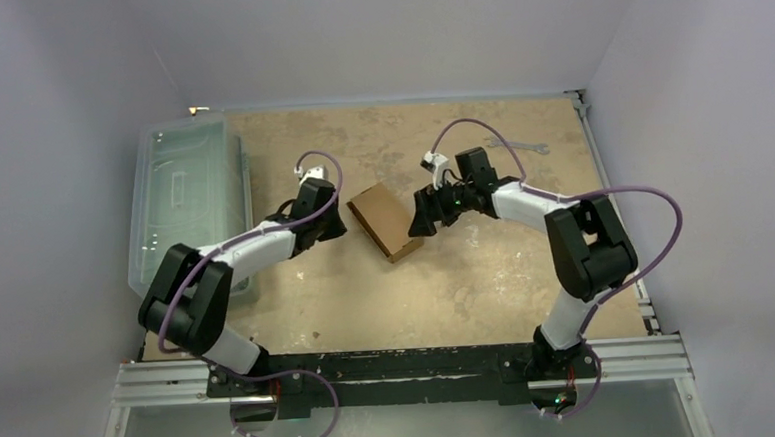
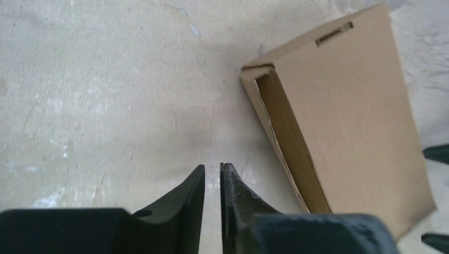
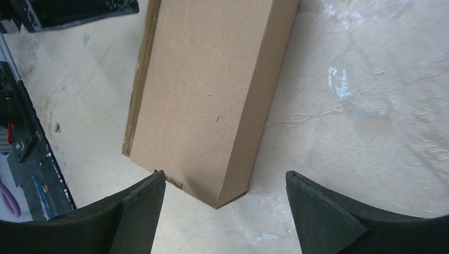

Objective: Fold the paper box

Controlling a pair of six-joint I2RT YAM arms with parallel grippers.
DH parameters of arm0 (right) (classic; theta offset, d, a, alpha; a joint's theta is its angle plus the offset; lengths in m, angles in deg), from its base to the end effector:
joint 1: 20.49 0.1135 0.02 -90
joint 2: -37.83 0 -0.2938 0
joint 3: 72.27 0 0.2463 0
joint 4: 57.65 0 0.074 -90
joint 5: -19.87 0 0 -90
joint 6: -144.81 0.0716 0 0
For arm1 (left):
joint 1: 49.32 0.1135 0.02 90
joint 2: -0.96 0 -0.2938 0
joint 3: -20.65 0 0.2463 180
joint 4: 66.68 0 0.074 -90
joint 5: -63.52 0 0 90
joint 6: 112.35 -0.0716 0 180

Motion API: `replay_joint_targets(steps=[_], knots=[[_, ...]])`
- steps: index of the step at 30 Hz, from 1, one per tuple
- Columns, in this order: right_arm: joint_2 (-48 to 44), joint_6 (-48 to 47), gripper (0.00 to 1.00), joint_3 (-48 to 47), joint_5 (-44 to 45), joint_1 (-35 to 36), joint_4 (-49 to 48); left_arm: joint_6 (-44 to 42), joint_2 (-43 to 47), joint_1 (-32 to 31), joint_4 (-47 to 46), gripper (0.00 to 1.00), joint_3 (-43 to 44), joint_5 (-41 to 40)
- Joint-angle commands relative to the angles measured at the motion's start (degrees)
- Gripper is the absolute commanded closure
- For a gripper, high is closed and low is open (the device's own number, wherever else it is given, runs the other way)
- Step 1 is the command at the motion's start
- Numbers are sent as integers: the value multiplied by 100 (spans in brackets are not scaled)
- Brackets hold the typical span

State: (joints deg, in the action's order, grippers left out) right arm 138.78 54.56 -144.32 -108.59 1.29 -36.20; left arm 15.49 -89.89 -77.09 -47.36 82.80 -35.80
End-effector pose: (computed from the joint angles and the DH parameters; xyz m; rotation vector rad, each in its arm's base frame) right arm 0.3312 0.1803 0.1828 -0.7580 2.3077 0.9882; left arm 0.3037 -0.1468 0.1815 -0.2879 2.4047 -0.3373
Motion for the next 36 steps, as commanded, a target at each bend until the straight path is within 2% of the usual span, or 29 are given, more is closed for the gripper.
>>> replay_joint_targets(steps=[1, 5, 8, 11, 17, 23, 26, 33, 35, 36], knots=[[-643, -299, 12, -150, -171, -150, 25, 0, 780, 4, -329, 77, -398, 417], [-916, -431, 6, -194, -442, -157, -68, 139, 1188, 4, -954, 53, -743, 829], [-787, -427, 2, -396, -713, -157, -105, 287, 1200, 65, -1272, 32, -786, 1053], [-269, -244, 2, -848, -928, -157, -95, 527, 970, 210, -1784, 26, -797, 1420], [837, 959, 4, -1636, -1239, -157, -772, 941, 175, 495, -2406, 25, -587, 1690], [1638, 1624, 13, -2186, -1288, -140, -1180, 1184, -285, 652, -2594, 27, -393, 1594], [1915, 1821, 22, -2307, -1353, -109, -1259, 1254, -451, 685, -2714, 31, -286, 1643], [2172, 1848, 34, -2370, -1340, 23, -1242, 1531, -955, 703, -3109, 41, -116, 1870], [2191, 1781, 40, -2374, -1362, 51, -1176, 1603, -1108, 703, -3216, 47, -65, 1948], [2201, 1713, 43, -2376, -1373, 76, -1111, 1642, -1151, 703, -3242, 54, -24, 1987]])
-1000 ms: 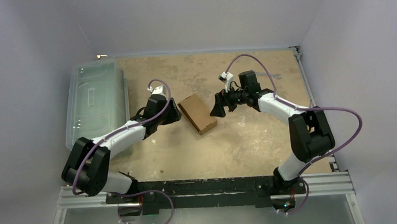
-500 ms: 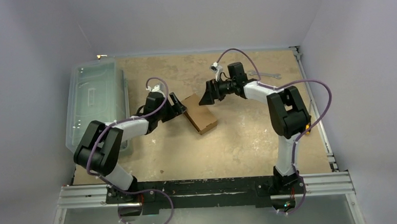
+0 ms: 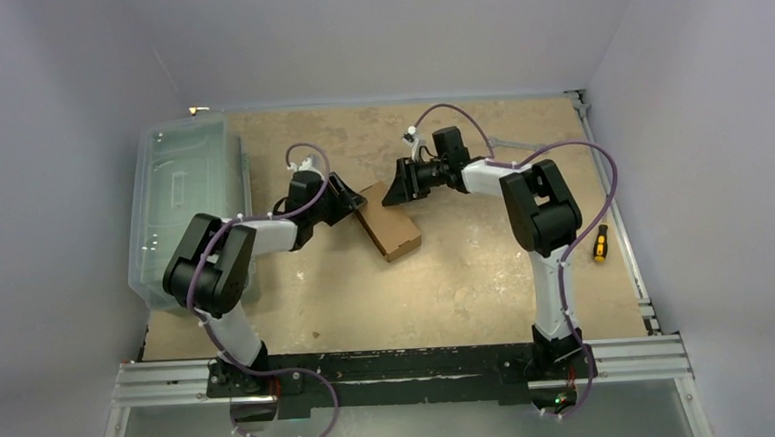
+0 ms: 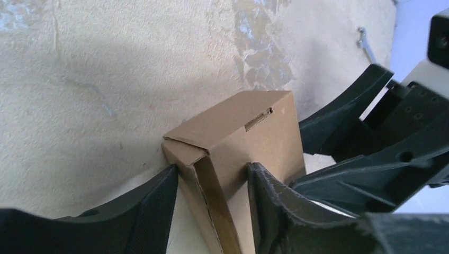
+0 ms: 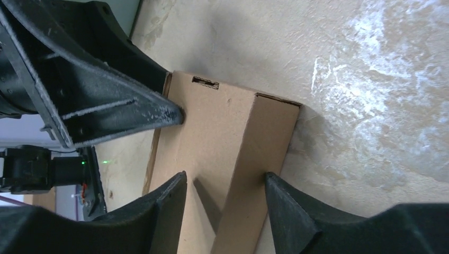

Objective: Fold the paper box

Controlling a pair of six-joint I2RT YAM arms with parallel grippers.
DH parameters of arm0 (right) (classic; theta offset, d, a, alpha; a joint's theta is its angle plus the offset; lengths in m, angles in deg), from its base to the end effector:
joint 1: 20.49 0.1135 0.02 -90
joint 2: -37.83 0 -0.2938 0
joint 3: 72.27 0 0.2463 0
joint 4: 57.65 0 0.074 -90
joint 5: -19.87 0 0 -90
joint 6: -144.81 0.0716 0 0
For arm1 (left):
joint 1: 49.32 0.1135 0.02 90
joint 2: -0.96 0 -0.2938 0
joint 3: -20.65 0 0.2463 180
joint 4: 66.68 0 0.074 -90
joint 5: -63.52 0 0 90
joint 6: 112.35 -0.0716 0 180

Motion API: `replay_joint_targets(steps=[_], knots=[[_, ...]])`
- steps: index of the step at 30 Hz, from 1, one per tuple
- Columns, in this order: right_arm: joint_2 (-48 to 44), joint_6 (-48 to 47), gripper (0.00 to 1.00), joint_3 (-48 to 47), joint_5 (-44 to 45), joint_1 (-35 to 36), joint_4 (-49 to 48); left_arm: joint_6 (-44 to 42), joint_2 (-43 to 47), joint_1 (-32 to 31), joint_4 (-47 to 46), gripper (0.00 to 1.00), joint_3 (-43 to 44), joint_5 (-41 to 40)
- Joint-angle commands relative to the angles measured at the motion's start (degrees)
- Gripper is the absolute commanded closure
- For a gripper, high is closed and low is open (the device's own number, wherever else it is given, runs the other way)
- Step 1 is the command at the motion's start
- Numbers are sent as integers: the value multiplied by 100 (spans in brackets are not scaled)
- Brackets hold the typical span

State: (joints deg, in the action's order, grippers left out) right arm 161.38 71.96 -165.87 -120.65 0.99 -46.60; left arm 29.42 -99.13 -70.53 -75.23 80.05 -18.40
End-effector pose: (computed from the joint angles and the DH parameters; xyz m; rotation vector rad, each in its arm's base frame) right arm 0.4320 0.2294 0.1570 -0.5734 2.2494 1.3527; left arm 0.3515 -0.1472 0.1651 -0.5105 2.2034 -0.8712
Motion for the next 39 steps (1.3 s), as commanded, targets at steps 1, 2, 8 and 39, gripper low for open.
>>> replay_joint_targets(steps=[1, 2, 8, 39], knots=[[-55, -74, 45, -222, -175, 129, -19, 276, -251, 47, -485, 60, 263, 267], [-56, -122, 47, -211, -196, 148, 18, 300, -256, 47, -514, 64, 262, 287], [-120, -422, 54, -136, -332, 332, 286, 280, -12, 38, -522, 100, 104, 375], [-2835, -1282, 11, 3020, 86, 339, -267, 142, 4571, -1038, 1405, 42, -2615, 158]])
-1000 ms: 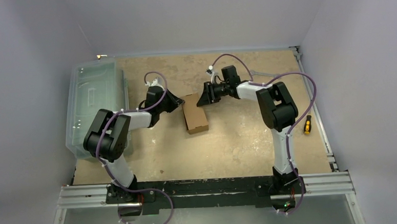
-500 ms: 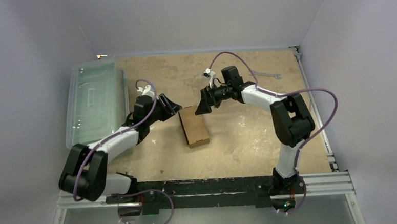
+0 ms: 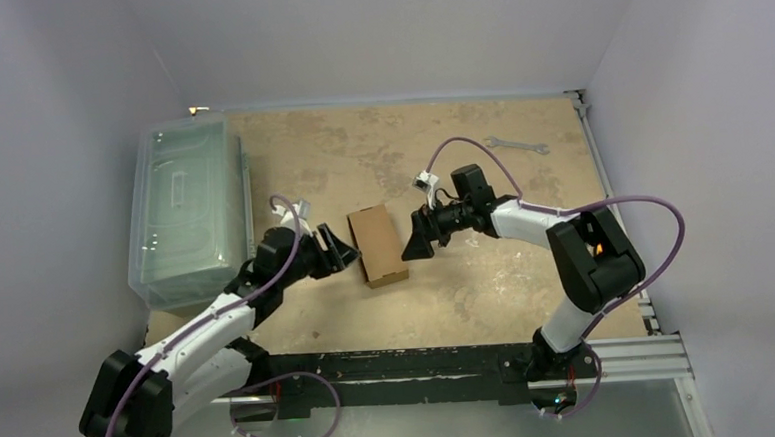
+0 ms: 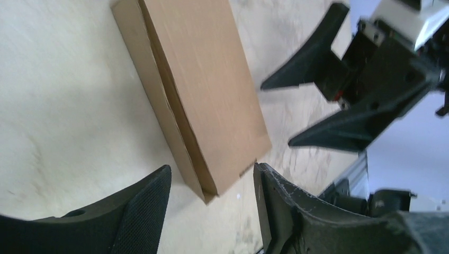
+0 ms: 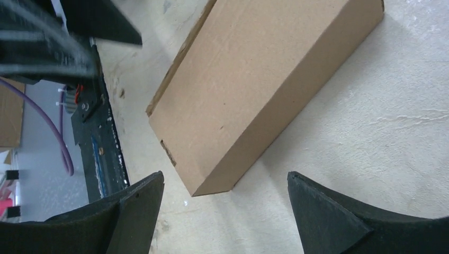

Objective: Fold the paper box

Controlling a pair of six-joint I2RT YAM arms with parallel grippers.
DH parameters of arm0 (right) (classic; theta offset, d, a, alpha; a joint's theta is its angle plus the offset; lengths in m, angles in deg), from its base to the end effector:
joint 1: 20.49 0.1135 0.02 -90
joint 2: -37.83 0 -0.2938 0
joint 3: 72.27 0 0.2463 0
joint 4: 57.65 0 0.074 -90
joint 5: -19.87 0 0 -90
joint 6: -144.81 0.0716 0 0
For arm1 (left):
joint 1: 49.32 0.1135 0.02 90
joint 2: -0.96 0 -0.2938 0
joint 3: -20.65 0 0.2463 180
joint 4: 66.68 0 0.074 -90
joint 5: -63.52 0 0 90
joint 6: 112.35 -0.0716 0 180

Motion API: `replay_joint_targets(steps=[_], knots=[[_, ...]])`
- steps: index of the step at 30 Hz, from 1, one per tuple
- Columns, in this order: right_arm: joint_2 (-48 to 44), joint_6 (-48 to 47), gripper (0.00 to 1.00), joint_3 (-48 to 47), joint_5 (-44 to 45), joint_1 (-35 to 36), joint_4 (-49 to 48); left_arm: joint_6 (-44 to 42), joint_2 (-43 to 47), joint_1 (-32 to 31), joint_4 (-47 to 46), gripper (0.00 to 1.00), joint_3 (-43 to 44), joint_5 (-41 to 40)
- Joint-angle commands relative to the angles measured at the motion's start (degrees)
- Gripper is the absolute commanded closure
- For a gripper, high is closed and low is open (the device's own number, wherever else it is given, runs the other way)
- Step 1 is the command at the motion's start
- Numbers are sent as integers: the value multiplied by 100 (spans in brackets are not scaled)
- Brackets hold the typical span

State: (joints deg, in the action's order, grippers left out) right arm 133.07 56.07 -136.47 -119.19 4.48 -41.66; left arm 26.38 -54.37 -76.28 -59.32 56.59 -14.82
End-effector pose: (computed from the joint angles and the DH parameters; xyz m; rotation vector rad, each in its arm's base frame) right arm 0.2856 0.1927 0.1906 -0.8847 2.1855 1.2387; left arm 0.1841 -0.1099 0.2085 -0.2777 2.1715 -1.0017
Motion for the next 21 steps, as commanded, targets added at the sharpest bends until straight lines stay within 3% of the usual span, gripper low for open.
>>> replay_joint_targets(steps=[1, 16, 19, 21], knots=[[68, 358, 12, 73, -79, -10, -778, 569, 74, -563, -401, 41, -392, -199], [588, 585, 21, -46, 65, 167, -759, 1143, -857, -1002, -1834, 42, -778, -167], [641, 554, 33, -100, 98, 253, -677, 1223, -1187, -1064, -2065, 51, -735, -190], [658, 507, 41, -144, 106, 330, -613, 1249, -1467, -1094, -2200, 62, -662, -195]])
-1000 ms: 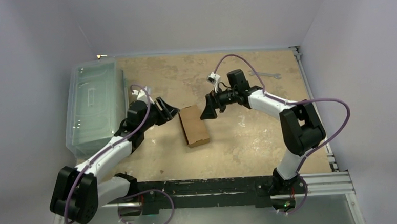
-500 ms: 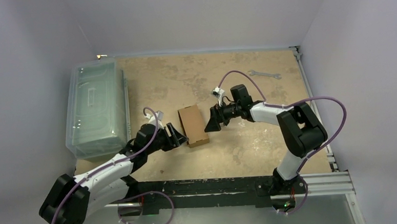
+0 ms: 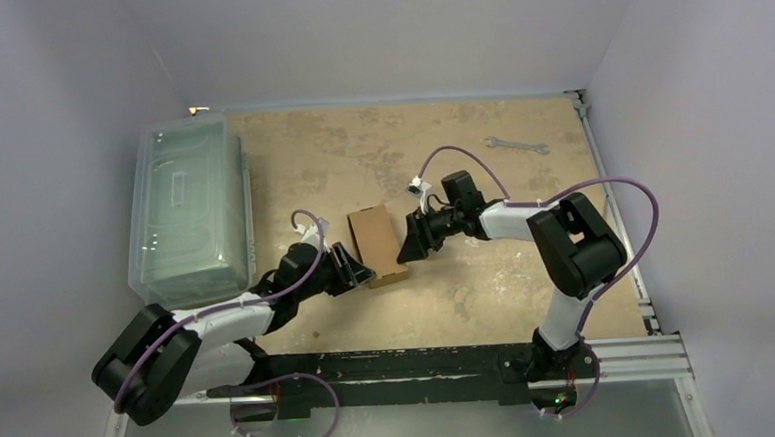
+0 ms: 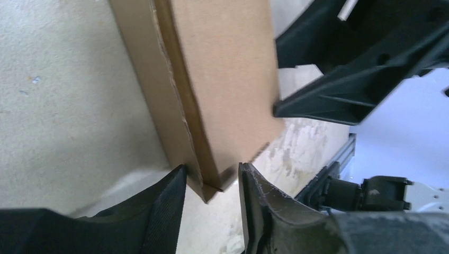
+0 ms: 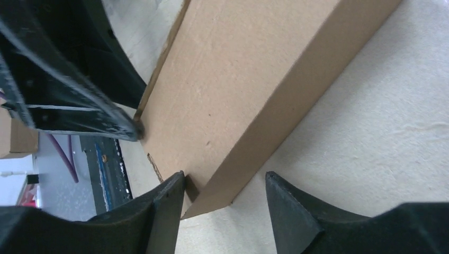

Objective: Fold the paper box

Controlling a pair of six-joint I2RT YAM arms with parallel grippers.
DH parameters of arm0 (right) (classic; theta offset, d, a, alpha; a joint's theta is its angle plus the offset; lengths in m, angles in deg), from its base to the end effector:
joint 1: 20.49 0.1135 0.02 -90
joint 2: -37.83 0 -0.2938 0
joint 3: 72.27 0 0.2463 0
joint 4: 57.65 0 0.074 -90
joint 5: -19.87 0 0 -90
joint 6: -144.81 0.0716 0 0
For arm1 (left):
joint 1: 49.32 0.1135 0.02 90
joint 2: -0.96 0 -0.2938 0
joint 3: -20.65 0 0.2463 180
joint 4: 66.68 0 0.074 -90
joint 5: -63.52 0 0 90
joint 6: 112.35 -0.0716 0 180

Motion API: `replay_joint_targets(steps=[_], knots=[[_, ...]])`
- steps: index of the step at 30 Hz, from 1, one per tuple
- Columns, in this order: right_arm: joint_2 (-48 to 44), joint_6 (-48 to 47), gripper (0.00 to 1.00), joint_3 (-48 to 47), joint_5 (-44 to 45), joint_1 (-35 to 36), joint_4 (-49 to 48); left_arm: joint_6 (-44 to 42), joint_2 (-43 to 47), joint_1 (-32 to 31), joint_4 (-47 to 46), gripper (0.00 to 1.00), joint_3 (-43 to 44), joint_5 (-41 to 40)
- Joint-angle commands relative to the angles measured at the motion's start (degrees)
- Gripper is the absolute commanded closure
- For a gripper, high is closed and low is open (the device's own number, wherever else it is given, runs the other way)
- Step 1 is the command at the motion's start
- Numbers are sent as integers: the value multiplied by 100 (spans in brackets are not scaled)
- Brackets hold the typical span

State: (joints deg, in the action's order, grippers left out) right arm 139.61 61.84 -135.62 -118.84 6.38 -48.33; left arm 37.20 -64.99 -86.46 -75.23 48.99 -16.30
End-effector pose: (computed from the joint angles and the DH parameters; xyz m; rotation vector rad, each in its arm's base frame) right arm 0.2919 0.2082 0.1583 -0.8176 2.2660 1.2948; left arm 0.1691 -0.1439 0.1613 -0.3292 2.2831 -1.1490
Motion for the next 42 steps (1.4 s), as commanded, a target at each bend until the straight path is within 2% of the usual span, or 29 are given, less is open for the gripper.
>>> replay_joint_targets(steps=[1, 2, 3, 4, 6, 8, 9, 12, 15, 17, 19, 23, 27, 31, 36, 38, 40, 42], knots=[[8, -128, 44, -254, 72, 183, 95, 187, -536, -80, -707, 70, 125, -42], [15, -170, 47, -278, 72, 216, 139, 207, -655, -91, -818, 85, 143, -42], [11, -193, 48, -304, 76, 242, 193, 226, -745, -103, -899, 93, 172, -42], [5, -216, 48, -324, 80, 254, 225, 213, -793, -121, -912, 98, 217, -37], [-15, -275, 48, -367, 141, 249, 289, 142, -783, -151, -785, 100, 317, -77], [-55, -406, 41, -499, 207, 248, 444, 31, -624, -153, -509, 99, 393, -129], [-90, -589, 34, -604, 246, 244, 693, -68, -486, -153, -314, 93, 424, -183], [-286, -1230, 15, -931, 276, 187, 1260, -413, 153, -153, 437, 67, 485, -416], [-671, -1889, 4, -1048, 674, 41, 1682, -809, 961, -144, 1304, 40, 605, -837], [-909, -2018, 1, -1001, 563, -121, 1666, -1008, 1268, -125, 1712, 26, 700, -1167], [-1058, -2089, 1, -979, 370, -321, 1633, -1127, 1315, -26, 1757, 18, 793, -1296], [-1150, -2035, 1, -892, 51, -480, 1428, -1178, 582, 468, 1352, 16, 1094, -1068], [-1083, -1712, 1, -789, -83, -493, 1074, -1048, -374, 814, 605, 20, 1393, -782], [-828, -1414, 1, -741, -209, -490, 813, -1059, -1224, 889, 270, 26, 1785, -558], [-588, -1319, 3, -821, -294, -492, 804, -1046, -1792, 902, 33, 39, 1986, -430], [-557, -1309, 3, -836, -289, -496, 807, -1031, -1955, 910, -87, 52, 1992, -330], [-524, -1309, 3, -832, -283, -490, 819, -993, -2067, 928, -182, 73, 1966, -222], [-509, -1325, 3, -836, -272, -493, 835, -987, -2086, 941, -235, 85, 1931, -172]])
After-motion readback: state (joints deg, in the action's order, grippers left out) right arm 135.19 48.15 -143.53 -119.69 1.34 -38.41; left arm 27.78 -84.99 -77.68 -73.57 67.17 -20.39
